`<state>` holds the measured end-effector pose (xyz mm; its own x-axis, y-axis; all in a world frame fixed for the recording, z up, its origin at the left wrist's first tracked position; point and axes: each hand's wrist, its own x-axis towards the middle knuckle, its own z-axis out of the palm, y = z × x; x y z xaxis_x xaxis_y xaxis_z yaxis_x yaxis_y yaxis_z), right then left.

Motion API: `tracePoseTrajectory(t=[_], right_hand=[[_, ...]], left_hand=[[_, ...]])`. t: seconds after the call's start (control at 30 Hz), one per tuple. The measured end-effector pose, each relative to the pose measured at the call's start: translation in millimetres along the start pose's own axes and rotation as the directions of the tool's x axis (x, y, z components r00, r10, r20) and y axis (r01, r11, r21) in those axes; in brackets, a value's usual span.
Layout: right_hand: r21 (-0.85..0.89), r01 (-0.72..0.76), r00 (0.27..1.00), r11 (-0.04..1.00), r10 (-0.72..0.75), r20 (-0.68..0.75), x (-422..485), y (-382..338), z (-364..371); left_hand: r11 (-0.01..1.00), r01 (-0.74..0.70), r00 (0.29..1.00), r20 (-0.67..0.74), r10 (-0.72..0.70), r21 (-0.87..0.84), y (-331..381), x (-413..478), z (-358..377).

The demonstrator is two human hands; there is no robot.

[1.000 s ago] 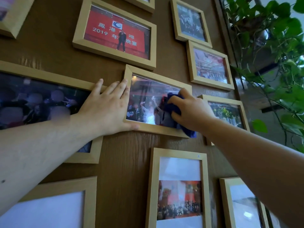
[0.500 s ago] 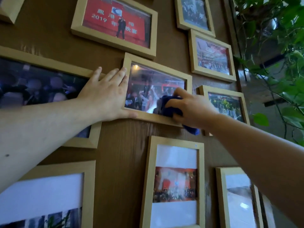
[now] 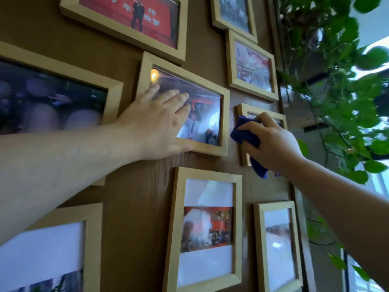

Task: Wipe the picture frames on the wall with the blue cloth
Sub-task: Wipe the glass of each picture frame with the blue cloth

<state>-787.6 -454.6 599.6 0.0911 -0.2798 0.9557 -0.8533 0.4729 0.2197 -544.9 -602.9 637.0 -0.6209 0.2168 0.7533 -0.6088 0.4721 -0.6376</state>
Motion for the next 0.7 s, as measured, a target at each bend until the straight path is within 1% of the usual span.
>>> tracePoseTrajectory(t=[0.13,0.2,0.27,0.4,0.47,0.57,0.7], right_hand=[[-0.003,-0.095,0.995,0.995,0.095,-0.014,-10,16,-2],[0.035,-0.146,0.988,0.989,0.148,-0.04,-15,28,-2],[0.061,-0.171,0.983,0.983,0.175,-0.056,-19,39,-1],[-0.001,-0.148,0.988,0.989,0.148,-0.042,-19,65,9],[0.023,-0.14,0.988,0.99,0.142,-0.06,-12,81,14],[0.048,-0.127,0.988,0.991,0.13,-0.08,-1,97,22],[0.068,-0.11,0.988,0.992,0.116,-0.104,11,116,30]], left_hand=[[0.991,-0.131,0.987,-0.086,0.133,0.033,15,15,7],[0.988,-0.152,0.98,-0.129,0.151,0.001,26,23,8],[0.986,-0.168,0.979,-0.122,0.166,-0.01,39,32,10],[0.961,-0.255,0.963,-0.067,0.263,0.108,62,58,18],[0.961,-0.23,0.968,-0.064,0.242,0.151,72,79,23],[0.973,-0.172,0.983,-0.036,0.18,0.154,83,107,32],[0.992,-0.076,0.997,-0.017,0.078,0.104,97,135,41]])
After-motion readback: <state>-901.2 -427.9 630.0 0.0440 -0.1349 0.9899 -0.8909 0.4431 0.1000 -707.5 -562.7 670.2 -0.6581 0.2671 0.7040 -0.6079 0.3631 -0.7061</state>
